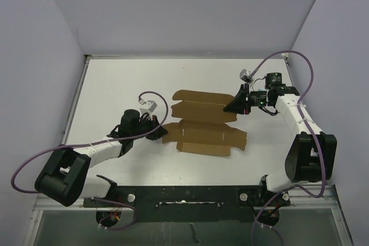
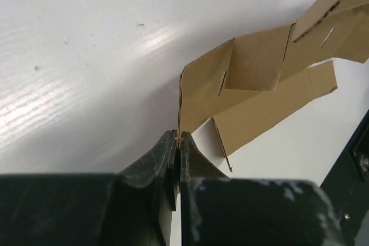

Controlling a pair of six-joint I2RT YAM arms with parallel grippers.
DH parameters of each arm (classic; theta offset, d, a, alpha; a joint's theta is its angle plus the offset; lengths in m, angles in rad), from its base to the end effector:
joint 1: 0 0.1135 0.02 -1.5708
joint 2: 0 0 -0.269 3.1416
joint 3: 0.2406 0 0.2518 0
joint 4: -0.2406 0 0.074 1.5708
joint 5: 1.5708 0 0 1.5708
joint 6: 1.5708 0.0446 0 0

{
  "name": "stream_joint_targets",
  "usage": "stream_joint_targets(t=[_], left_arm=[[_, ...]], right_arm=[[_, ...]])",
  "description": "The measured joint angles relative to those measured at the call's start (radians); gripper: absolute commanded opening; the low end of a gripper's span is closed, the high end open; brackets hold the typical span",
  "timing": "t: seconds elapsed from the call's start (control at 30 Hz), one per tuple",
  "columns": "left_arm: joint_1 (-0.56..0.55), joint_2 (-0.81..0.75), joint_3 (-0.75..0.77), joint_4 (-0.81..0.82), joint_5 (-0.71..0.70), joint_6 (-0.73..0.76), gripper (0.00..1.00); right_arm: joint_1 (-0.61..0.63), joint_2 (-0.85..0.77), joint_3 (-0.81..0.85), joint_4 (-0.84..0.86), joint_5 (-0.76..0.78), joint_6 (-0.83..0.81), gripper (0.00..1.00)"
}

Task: Fold the paper box

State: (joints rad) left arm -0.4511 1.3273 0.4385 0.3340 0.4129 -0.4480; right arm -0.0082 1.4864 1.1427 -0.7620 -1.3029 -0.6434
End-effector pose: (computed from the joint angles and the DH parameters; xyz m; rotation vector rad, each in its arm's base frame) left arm 0.2203 -0.1266 0.1620 0.2616 2.2137 -0.9533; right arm 0.2866 0.0407 0.2789 -0.9640 1.7804 1.2883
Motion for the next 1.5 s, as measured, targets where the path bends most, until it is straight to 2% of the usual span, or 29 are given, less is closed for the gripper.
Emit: stream_joint_targets(t=[0.33, 0.5, 0.67, 0.9, 1.13, 1.5], left_arm=[[-0.006, 0.014, -0.114, 0.355, -0.043, 0.18, 0.0], [-0.044, 0.073, -0.12, 0.555, -0.104, 0.321, 0.0], [-0.058, 0.153, -0.145, 0.689, -0.151, 0.411, 0.0], [-0.063, 0.235, -0.197, 0.829, -0.174, 0.473, 0.0], [-0.117, 0.258, -0.262, 0.946, -0.185, 0.517, 0.0], [-0.174, 0.281, -0.286, 1.006, -0.218, 0.539, 0.0]], right_arm=[[-0.026, 0.02, 0.002, 0.014, -0.089, 0.064, 0.0], [-0.031, 0.038, -0.006, 0.089, -0.133, 0.144, 0.0], [-0.031, 0.095, -0.008, 0.103, -0.138, 0.167, 0.0], [-0.031, 0.164, -0.008, 0.084, -0.135, 0.169, 0.0], [-0.031, 0.18, -0.008, 0.057, -0.135, 0.164, 0.0], [-0.031, 0.218, -0.004, -0.006, -0.099, 0.101, 0.0]])
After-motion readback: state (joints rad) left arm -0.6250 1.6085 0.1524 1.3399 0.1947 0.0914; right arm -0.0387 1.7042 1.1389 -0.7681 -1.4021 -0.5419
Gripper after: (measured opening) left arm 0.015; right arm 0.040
